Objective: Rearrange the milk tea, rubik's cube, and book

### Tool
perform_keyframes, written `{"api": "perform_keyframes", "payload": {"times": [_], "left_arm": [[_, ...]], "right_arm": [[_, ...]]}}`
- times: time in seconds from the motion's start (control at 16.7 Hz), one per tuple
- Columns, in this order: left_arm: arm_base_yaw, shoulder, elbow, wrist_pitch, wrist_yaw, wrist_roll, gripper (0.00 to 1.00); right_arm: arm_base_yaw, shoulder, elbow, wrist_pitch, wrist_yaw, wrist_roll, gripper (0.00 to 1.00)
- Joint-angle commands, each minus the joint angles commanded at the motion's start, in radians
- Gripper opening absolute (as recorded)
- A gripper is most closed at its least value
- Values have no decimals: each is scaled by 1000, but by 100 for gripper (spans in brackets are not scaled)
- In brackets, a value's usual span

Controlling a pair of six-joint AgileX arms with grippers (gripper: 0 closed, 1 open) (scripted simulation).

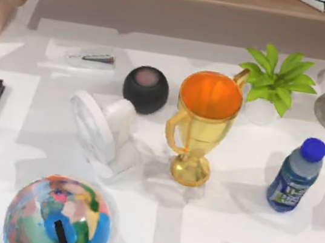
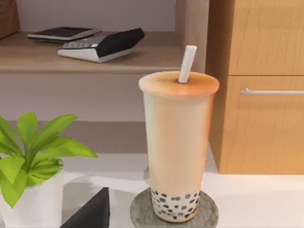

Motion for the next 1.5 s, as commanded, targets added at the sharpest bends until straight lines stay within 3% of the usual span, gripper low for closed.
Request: {"api": "perform_keyframes", "payload": {"times": [0.24, 0.66, 1.32, 1.5], "left_arm": [[28, 137, 100, 42, 29, 0, 100], [25, 146, 106, 43, 28, 0, 100], [4, 246, 258, -5, 6, -1, 100], [4, 246, 258, -5, 6, -1, 77]], "right_arm": [[0, 0, 0, 0, 0, 0, 100], [0, 0, 0, 0, 0, 0, 100], [0, 0, 0, 0, 0, 0, 100], [0, 0, 0, 0, 0, 0, 100]]}}
